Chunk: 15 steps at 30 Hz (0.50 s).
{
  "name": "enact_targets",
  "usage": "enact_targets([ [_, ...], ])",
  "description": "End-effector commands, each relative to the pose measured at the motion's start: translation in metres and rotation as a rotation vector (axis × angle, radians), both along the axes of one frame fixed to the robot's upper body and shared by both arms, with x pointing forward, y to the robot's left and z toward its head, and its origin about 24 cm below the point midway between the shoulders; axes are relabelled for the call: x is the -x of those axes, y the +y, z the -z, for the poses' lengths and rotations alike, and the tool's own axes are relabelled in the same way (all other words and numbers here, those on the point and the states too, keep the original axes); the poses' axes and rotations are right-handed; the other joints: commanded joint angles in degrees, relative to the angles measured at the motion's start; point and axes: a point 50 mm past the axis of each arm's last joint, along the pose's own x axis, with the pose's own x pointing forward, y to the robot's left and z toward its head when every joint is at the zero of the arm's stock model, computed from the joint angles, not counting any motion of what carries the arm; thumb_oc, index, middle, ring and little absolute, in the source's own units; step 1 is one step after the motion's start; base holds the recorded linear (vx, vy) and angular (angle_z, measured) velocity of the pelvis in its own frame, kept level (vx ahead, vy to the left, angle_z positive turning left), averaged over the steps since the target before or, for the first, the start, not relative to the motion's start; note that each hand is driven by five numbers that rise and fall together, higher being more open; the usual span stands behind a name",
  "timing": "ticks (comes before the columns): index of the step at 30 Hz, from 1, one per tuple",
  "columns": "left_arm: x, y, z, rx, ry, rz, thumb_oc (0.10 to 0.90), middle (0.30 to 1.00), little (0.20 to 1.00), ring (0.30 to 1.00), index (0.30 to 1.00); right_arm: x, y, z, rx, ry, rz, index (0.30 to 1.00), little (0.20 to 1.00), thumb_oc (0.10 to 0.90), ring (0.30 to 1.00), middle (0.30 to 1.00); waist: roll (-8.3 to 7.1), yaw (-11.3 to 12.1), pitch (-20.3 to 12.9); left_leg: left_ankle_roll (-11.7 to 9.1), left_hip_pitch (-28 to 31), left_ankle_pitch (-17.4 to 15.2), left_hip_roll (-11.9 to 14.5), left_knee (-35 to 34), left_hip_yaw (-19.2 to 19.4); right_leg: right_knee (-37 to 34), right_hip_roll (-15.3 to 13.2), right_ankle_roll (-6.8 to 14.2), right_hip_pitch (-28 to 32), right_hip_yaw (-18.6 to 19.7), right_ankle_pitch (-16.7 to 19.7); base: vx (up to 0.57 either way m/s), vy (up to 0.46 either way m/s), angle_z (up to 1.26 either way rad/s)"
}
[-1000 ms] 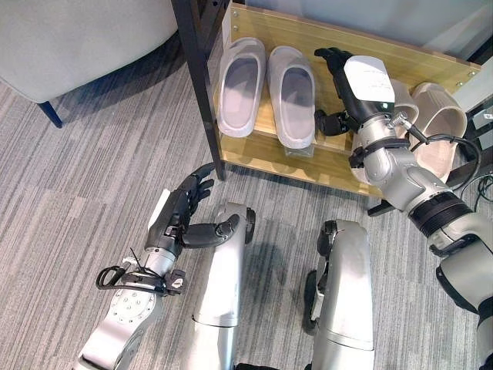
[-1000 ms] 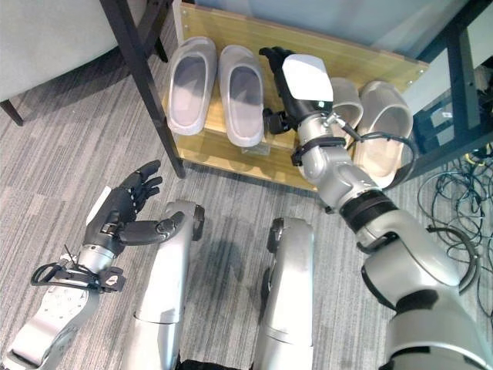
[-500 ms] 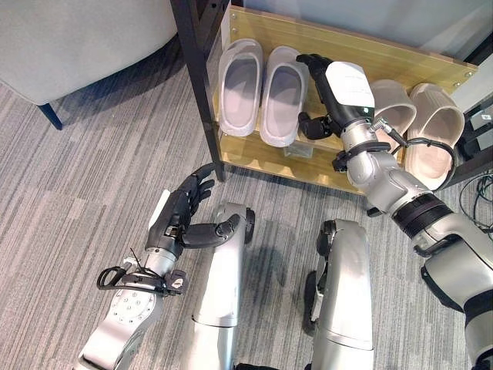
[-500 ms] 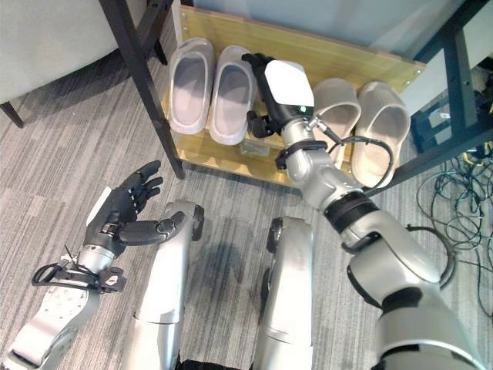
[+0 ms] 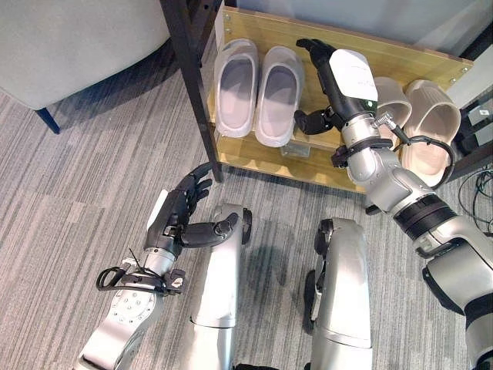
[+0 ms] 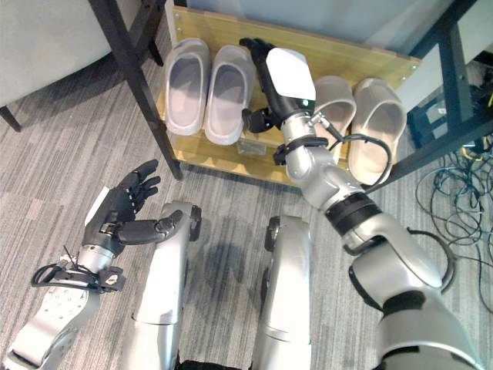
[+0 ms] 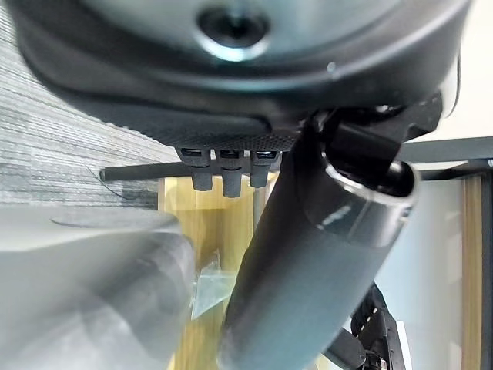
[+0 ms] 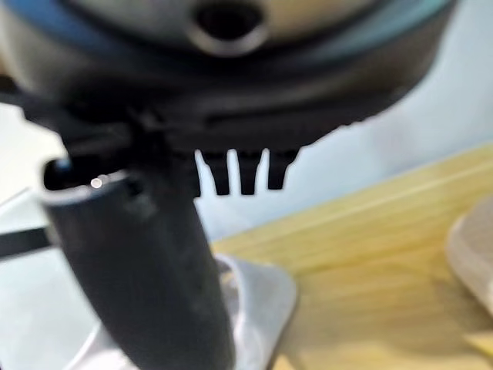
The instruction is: Arrange the slippers neatly on the shoe rack.
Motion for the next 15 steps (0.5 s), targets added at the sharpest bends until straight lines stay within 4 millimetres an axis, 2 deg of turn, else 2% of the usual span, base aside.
enact_targets([
  [1, 0.022, -0.033, -0.045, 0.140, -0.267, 0.156, 0.800, 0.900, 0.900, 0.900, 0.900, 0.021, -0.018, -0.071, -0.047, -0.289, 0.010, 0.900, 0.900, 0.800, 0.900, 0.900, 1.13, 2.2, -2.2, 1.9, -2.9, 0.9, -3.9, 3.1, 0.7, -2.6, 2.7, -11.5, -5.0, 2.4, 25.6, 0.00, 0.000, 0.00],
  [9, 0.023, -0.028, -0.044, 0.124, -0.259, 0.133, 0.800, 0.900, 0.900, 0.900, 0.900, 0.032, -0.019, -0.065, -0.050, -0.289, -0.033, 0.900, 0.900, 0.800, 0.900, 0.900, 0.29, 1.1, -2.2, 1.7, -2.9, 1.6, -3.7, 2.6, 1.2, -2.8, 2.7, -11.4, -5.1, 2.7, 25.4, 0.00, -0.009, 0.00],
  [15, 0.027, -0.018, -0.040, 0.100, -0.237, 0.090, 0.800, 0.900, 0.900, 0.900, 0.900, 0.055, -0.011, -0.048, -0.040, -0.251, -0.152, 0.900, 0.900, 0.800, 0.900, 0.900, -0.75, -0.2, -2.2, 1.4, -2.9, 2.7, -3.4, 1.9, 1.1, -4.1, 2.4, -11.2, -5.1, 1.7, 25.5, -0.01, -0.030, -0.01],
])
